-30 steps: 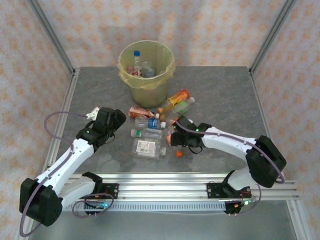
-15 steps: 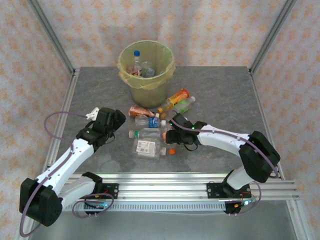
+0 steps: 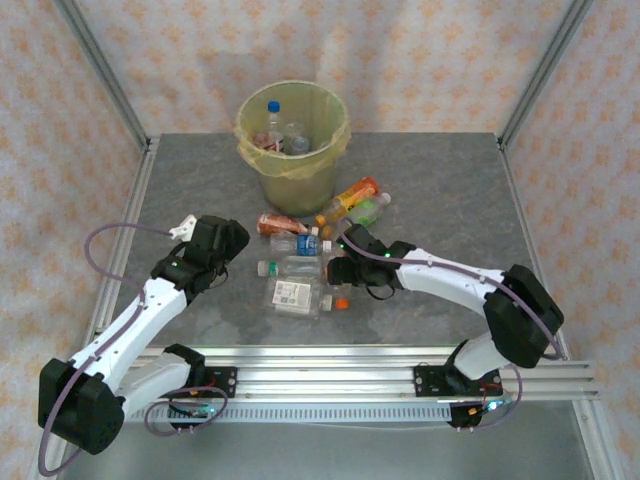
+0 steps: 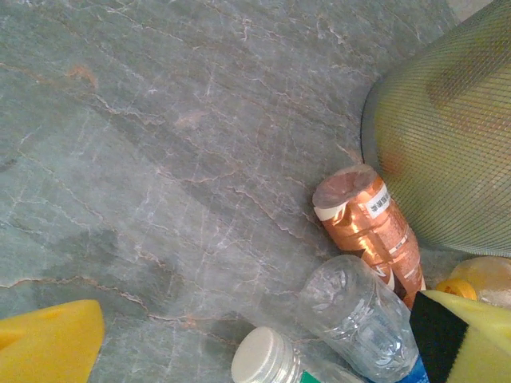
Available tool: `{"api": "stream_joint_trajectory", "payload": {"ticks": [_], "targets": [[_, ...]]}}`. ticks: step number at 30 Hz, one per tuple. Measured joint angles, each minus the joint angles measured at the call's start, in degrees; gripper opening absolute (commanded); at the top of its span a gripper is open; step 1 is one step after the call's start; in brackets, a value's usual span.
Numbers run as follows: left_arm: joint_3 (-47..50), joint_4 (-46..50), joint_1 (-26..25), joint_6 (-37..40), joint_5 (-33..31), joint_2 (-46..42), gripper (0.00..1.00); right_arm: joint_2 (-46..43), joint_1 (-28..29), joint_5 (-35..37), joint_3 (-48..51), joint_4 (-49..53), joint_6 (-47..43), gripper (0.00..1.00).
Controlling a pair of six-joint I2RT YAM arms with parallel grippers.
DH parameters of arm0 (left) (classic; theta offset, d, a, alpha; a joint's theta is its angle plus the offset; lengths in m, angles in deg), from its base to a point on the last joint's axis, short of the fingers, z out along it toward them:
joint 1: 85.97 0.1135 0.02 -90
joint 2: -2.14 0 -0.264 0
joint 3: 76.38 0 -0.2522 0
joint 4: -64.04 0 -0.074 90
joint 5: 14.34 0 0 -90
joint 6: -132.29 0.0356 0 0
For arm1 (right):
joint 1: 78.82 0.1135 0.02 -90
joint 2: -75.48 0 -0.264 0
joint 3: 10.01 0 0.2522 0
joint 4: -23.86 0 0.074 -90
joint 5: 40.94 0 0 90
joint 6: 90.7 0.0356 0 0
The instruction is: Put the plastic bottles in the bin
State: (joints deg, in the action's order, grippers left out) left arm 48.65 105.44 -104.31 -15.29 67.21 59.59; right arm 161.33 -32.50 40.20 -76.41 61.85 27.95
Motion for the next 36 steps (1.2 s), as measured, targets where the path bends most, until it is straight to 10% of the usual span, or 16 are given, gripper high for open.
{"api": "stream_joint_trajectory", "payload": {"ticks": [17, 36], "targets": [[-1.0, 0.6, 0.0, 0.4, -1.0, -0.8, 1.0, 7.5, 0.1, 0.5, -2.0, -2.4, -1.9, 0.77], [-1.9, 1.7, 0.0, 0.6, -2.1, -0.9, 1.0, -4.6, 0.1, 2.0, -2.4, 4.4, -3.6, 0.36]]}}
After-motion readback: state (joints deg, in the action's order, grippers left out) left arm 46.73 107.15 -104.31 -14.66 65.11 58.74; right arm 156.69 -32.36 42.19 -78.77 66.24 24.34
